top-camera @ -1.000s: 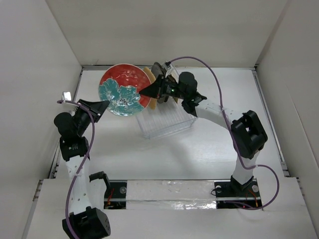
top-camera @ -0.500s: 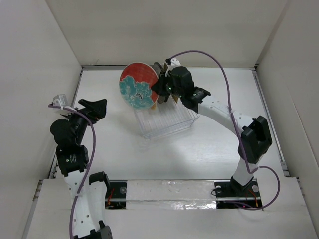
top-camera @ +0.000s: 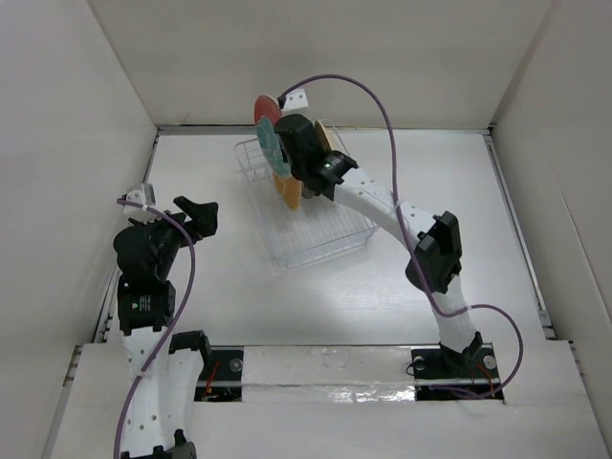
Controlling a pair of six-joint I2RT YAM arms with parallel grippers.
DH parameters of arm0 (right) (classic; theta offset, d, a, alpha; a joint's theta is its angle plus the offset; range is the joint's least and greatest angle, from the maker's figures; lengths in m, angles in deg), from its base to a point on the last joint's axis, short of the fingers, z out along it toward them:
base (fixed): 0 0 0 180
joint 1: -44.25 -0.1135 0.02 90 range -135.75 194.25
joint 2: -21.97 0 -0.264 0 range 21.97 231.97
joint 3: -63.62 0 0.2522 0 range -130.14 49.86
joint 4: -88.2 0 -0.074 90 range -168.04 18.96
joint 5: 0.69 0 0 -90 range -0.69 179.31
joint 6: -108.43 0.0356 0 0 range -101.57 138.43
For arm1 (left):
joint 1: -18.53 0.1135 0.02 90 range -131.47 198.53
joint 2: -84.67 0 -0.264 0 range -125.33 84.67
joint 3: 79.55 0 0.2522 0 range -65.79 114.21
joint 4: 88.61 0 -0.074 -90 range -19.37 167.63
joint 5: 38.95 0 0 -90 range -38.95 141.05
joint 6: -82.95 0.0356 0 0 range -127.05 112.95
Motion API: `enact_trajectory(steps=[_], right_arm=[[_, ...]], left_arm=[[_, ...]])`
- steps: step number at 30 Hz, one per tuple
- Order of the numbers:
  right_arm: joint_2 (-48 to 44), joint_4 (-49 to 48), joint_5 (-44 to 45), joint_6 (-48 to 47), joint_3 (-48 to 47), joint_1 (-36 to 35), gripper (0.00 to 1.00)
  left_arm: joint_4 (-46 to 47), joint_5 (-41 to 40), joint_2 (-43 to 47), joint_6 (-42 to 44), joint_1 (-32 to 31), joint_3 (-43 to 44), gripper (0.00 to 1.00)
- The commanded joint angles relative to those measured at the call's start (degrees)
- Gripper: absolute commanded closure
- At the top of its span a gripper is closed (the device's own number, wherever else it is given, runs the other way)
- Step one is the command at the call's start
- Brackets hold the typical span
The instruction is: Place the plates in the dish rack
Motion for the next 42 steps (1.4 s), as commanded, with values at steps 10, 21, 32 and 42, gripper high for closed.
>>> enact_trajectory(steps=[10, 21, 32, 42], right_arm=[[7.08, -5.91, 9.85, -4.30, -7.91, -2.72, 1.00], [9.11, -8.37, 10.12, 0.35, -3.25, -6.76, 0.71], [-1.69, -9.25, -0.50, 2.73, 0.52, -6.76, 0.19], [-42.54, -30.31, -0.01, 1.42, 40.66, -6.76, 0.00]], left_arm=[[1.57, -0.57, -0.55, 2.65, -1.27, -0.02, 0.01], [2.36, -0.13, -2.22, 3.09, -1.27, 0.07, 0.01], [2.72, -0.66, -5.21, 2.48, -1.27, 4.54, 0.01], [8.94, 5.75, -5.13, -1.39, -1.27, 14.13, 0.01]])
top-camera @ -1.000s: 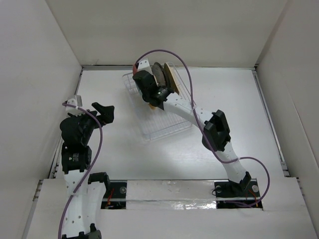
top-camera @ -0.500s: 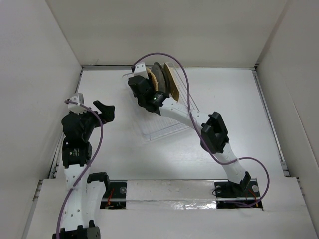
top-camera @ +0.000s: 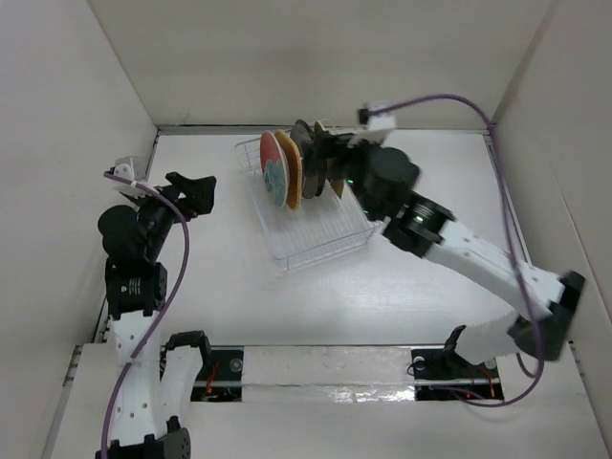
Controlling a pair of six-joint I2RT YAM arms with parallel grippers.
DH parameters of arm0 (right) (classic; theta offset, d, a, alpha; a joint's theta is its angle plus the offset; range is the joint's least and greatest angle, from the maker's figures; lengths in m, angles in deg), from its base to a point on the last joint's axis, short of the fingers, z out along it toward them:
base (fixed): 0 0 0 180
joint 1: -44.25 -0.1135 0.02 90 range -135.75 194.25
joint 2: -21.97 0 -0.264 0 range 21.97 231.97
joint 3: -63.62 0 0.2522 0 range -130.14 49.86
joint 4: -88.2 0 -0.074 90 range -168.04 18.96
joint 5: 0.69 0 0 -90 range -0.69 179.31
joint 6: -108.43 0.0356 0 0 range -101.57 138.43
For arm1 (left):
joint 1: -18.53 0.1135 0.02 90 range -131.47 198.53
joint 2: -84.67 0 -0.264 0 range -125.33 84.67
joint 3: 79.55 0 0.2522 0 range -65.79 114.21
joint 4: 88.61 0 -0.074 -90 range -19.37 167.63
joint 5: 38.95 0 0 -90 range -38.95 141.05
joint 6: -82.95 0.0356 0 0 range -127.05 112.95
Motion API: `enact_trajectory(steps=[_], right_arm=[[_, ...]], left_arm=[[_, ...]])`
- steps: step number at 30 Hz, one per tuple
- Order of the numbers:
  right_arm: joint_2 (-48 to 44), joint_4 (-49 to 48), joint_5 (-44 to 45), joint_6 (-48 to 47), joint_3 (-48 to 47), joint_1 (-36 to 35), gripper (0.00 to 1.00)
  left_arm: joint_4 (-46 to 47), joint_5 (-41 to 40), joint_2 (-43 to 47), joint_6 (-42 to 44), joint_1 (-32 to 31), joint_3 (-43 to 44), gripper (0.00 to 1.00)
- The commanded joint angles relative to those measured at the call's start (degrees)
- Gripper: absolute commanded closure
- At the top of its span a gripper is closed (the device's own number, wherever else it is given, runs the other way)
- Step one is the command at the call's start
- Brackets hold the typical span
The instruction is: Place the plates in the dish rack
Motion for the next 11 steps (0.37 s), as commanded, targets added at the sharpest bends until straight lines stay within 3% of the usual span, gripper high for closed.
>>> enact_trajectory(steps=[1, 5, 11], right_arm=[[-15.53, -12.92, 6.18, -0.95, 11.04, -0.30, 0.00], [-29.26, -14.25, 10.95, 1.07, 26.86, 4.25, 0.00], [-33.79, -7.84, 4.37, 7.49, 30.59, 10.25, 0.00]], left_arm=[[8.60, 3.48, 3.37, -2.02, -0.24, 4.47, 0.01], [13.00, 4.63, 6.54, -3.78, -0.24, 4.13, 0.01], [14.95, 5.42, 8.04, -6.24, -0.24, 2.01, 0.01]])
